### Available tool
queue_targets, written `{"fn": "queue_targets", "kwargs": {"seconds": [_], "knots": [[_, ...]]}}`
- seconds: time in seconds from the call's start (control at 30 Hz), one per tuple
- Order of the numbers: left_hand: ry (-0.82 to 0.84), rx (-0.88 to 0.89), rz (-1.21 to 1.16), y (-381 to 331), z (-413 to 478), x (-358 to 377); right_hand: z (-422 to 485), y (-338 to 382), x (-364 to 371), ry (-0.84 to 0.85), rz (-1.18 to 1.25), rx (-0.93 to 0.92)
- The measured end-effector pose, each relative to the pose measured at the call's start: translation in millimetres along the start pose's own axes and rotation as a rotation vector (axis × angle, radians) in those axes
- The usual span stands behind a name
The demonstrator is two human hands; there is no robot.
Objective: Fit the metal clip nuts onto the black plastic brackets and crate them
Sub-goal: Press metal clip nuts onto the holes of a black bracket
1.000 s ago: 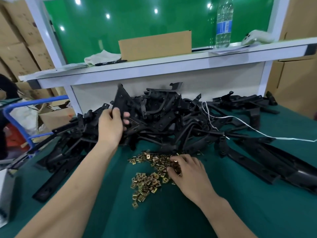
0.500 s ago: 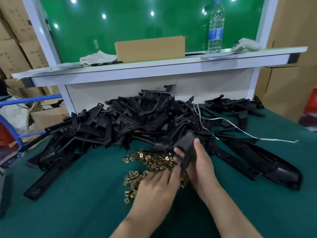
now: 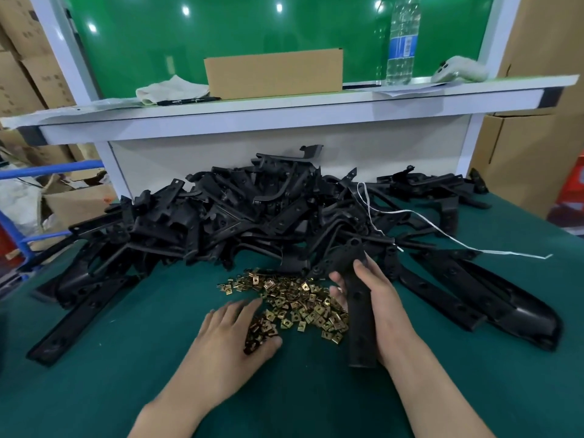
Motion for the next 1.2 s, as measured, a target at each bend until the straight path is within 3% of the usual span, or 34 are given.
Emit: {"fn": "queue_targets", "kwargs": {"seconds": [0.2,0.5,1.0,1.2], "knots": [[-0.080,0.070,-0.035,-14,6,0,-3,0,14,0.159,-0.084,0.006],[-0.153,0.111,-0.014,-16,15,-7,-7,-8,1,-0.002,-0.143,0.110],[-0.356,0.090,-0.074,-15,9,-21,-21,-9,27,0.102,-0.267,0.118],[-0.455,-0.051,-0.458,3,-1,-32,-21,-18,34,0.147,-0.309,0.161]]}}
Point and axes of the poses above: each hand's wrist, its own z-axis towards the middle knuckle, its own x-axis out of the palm, y = z × x, the point moved 8 cm from there along z, towards the middle knuckle, and after that the axes turned 8 degrees about y, right-handed, at the moved point
